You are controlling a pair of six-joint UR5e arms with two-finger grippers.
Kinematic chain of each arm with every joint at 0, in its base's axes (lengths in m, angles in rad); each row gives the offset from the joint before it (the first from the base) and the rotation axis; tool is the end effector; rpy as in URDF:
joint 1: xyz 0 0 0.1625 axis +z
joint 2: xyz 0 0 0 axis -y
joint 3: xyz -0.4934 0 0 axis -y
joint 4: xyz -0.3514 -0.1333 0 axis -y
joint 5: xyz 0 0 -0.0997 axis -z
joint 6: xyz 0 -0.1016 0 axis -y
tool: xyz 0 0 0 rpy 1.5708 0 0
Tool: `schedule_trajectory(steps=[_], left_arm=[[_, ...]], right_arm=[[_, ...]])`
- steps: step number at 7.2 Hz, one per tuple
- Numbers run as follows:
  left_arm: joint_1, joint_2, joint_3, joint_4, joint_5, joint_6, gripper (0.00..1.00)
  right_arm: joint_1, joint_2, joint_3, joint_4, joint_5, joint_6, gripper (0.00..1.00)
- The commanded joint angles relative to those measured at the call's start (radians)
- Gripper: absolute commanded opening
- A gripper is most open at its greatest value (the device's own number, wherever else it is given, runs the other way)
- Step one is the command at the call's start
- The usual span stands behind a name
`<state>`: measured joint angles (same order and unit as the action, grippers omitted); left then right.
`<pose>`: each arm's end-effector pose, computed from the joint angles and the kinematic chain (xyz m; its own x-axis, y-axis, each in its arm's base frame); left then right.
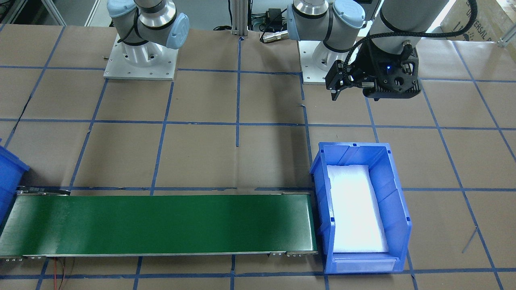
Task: Transport two buttons from left to right
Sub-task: 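Carry the red button into the far blue bin with the right gripper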
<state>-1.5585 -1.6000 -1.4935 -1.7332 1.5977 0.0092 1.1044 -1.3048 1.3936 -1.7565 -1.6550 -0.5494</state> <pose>-0.1250 -0.4544 0.5603 -0.9997 -0.0001 -0.0257 -0.0030 0.9934 0.1143 -0.1533 -0.5820 0.5163 -0.9896 -0.0759 0.1219 -0.0811 0.9959 -0.0388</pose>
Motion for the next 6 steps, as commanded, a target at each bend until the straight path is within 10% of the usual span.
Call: schedule_trajectory(steps=[1,6], left_arm=[[-0.002,0.0,-0.001,0.0,0.001,0.0,1.0],[0.0,0.0,-0.001,0.001,0.002,0.0,1.0]], right_arm=[[-0.136,0.176,-0.126,-0.014,0.007,-0.264,0.01],[-0.137,0.363,-0.123,-0.221,0.049,-0.279,0.01]])
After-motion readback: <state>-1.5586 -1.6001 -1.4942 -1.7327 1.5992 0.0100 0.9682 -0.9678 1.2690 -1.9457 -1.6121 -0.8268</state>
